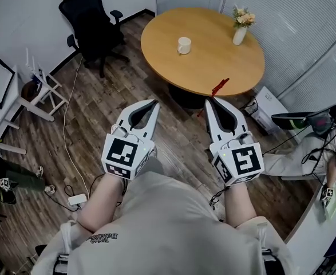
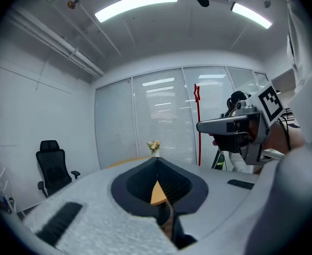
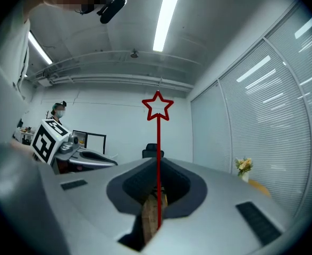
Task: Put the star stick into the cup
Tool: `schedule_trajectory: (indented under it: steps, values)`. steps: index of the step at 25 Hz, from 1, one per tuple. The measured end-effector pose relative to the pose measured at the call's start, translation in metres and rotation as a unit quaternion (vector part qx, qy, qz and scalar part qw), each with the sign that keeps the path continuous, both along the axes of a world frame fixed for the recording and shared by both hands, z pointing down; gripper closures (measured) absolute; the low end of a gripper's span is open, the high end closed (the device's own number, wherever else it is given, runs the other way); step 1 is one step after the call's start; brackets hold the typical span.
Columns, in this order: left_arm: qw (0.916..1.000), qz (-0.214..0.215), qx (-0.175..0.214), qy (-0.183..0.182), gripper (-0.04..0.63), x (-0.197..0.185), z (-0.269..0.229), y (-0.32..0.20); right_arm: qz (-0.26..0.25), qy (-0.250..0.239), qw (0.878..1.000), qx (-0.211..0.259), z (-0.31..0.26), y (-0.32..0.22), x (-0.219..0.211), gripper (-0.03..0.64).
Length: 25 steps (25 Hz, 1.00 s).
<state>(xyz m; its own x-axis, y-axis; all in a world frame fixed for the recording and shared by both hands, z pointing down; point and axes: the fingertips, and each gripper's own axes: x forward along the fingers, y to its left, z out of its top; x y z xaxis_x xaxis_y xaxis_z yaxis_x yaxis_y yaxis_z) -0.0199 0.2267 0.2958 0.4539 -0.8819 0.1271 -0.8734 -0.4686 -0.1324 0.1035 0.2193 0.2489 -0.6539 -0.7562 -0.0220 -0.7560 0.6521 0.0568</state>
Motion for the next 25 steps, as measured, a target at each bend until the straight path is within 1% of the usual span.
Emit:
schedule_trajectory:
  steps: [3, 6, 9, 15, 19, 25]
  values:
    - [1.0, -0.002, 0.002, -0.004, 0.575, -0.004, 0.003, -0.007, -0.002, -0.001, 1.0, -0.003, 0.008, -0.007, -0.002, 0.58]
    - [1.0, 0.0, 0.005, 0.002, 0.575, -0.008, 0.006, -0.013, -0.002, 0.0, 1.0, -0.001, 0.014, -0.014, -0.007, 0.58]
    - [0.9999, 0.004, 0.008, -0.005, 0.575, -0.007, 0.01, -0.03, 0.003, 0.0, 1.0, 0.002, 0.017, -0.029, -0.008, 0.58]
    - [0.9998, 0.017, 0.005, 0.004, 0.575, -0.005, 0.021, -0.072, 0.012, 0.003, 1.0, -0.001, 0.026, -0.072, -0.012, 0.58]
    - [0.9996, 0.028, 0.0, 0.001, 0.575, -0.01, 0.025, -0.106, 0.019, 0.003, 1.0, -0.005, 0.03, -0.105, -0.019, 0.58]
    - [0.9989, 0.044, -0.014, -0.006, 0.575, -0.016, 0.038, -0.169, 0.028, -0.001, 0.999, -0.024, 0.046, -0.167, -0.03, 0.58]
